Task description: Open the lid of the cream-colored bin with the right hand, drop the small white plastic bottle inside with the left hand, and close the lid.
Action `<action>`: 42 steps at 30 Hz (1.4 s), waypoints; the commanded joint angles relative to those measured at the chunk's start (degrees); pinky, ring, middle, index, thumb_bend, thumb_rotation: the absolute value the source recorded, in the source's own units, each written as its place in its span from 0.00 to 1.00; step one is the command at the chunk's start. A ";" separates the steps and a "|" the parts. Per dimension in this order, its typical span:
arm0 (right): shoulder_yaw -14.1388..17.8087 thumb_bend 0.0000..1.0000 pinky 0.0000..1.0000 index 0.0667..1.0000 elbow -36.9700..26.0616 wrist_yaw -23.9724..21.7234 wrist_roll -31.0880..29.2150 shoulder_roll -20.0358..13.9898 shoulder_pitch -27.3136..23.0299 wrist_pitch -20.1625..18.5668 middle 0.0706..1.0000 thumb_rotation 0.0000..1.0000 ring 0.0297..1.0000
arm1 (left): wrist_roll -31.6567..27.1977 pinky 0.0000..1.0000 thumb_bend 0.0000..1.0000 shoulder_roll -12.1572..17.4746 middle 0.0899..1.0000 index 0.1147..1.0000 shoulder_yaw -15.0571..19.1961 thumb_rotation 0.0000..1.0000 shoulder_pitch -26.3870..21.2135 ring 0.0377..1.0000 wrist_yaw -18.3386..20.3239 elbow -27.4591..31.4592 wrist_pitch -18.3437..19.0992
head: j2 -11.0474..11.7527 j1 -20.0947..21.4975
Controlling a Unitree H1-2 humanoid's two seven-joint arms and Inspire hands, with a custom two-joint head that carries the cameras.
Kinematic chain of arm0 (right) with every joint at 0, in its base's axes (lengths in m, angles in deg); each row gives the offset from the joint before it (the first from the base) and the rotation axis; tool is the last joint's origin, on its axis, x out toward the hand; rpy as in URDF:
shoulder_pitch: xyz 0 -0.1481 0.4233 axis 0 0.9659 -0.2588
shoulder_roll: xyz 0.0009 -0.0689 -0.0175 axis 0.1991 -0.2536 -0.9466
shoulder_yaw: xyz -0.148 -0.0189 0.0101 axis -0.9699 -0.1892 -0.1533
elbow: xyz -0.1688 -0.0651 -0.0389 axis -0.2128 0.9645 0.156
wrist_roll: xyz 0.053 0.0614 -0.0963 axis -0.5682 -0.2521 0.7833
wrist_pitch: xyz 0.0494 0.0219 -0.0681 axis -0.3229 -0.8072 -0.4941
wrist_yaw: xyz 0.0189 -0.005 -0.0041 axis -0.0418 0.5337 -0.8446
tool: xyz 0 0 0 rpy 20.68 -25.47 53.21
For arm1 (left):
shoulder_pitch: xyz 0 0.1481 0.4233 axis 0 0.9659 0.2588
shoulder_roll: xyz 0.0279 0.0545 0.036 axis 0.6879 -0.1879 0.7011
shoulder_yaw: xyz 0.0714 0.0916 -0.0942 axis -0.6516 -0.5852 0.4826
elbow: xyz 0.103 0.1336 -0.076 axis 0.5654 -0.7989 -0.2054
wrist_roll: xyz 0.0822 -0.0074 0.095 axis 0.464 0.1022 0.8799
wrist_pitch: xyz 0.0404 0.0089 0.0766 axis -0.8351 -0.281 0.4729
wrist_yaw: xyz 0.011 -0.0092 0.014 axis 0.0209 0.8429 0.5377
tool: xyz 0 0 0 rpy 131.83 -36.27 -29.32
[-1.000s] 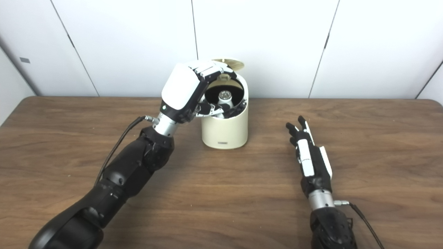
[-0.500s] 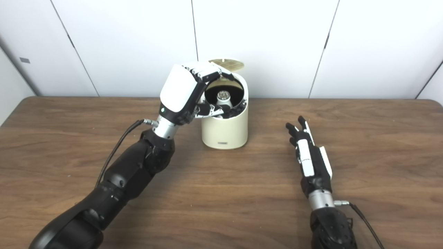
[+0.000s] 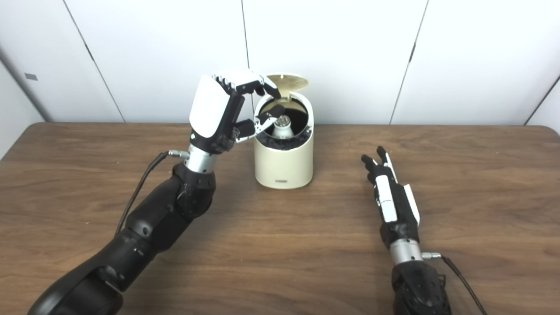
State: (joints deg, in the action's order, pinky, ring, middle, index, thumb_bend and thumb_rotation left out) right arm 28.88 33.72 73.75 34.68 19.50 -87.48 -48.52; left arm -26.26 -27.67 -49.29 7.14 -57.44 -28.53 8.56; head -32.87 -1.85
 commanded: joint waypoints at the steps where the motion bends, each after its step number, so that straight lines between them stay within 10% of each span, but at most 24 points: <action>1: 0.10 0.59 0.96 1.00 3.14 -0.34 -0.69 0.21 1.65 1.29 0.89 0.93 0.94 | -1.63 0.35 0.48 1.05 0.44 0.39 0.85 0.00 -1.24 0.41 0.25 2.54 -0.78 | -0.04 -0.06; 6: 0.13 0.59 0.96 0.99 3.10 -0.50 -1.00 0.17 1.69 1.45 0.89 0.93 0.94 | -4.76 0.37 0.48 2.52 0.45 0.41 1.03 0.00 -0.21 0.42 0.43 5.40 -0.80 | -0.04 -0.13; 14: 0.12 0.59 0.94 0.98 2.73 -0.20 -0.89 0.02 1.65 1.36 0.89 0.93 0.94 | -12.67 0.35 0.48 -0.08 0.44 0.42 11.69 0.00 5.91 0.41 11.15 13.76 3.67 | -0.24 0.04; 26: 0.97 0.58 0.93 0.97 2.80 -0.12 -1.86 0.36 1.30 1.79 0.90 0.93 0.94 | -28.21 0.43 0.50 -6.73 0.45 0.45 23.63 0.00 13.65 0.47 29.08 25.57 25.77 | -0.41 -0.55; 28: 1.02 0.59 0.93 0.97 2.64 -0.20 -2.14 0.36 1.28 1.68 0.89 0.93 0.94 | -29.70 0.48 0.50 -6.21 0.56 0.44 24.47 0.06 14.47 0.54 31.86 26.57 28.28 | -0.47 -0.55; 29: 1.06 0.59 0.93 0.97 2.60 -0.32 -2.35 0.29 1.27 1.62 0.89 0.92 0.94 | -30.45 0.59 0.48 -6.06 0.66 0.60 24.82 0.30 14.83 0.64 33.20 27.17 29.54 | -0.50 -0.55; 35: 0.90 0.58 0.93 0.97 2.22 -0.51 -2.07 -0.37 1.36 2.00 0.89 0.94 0.94 | -35.35 0.80 0.45 -4.13 0.86 0.84 26.20 0.78 17.54 0.84 40.34 28.69 33.11 | -0.75 -0.25; 42: 0.86 0.59 0.95 0.96 0.70 -0.10 -0.63 -1.33 1.35 2.02 0.90 0.96 0.95 | -37.05 0.96 0.47 -3.14 0.99 0.97 26.84 0.94 20.45 0.98 43.62 26.80 31.75 | -0.97 0.59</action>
State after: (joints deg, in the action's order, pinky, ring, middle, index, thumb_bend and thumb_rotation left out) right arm 29.51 33.45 73.72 33.94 18.66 -87.39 -48.38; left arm -62.25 -31.26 -23.07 28.99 -14.57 -2.01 42.58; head -33.84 -1.23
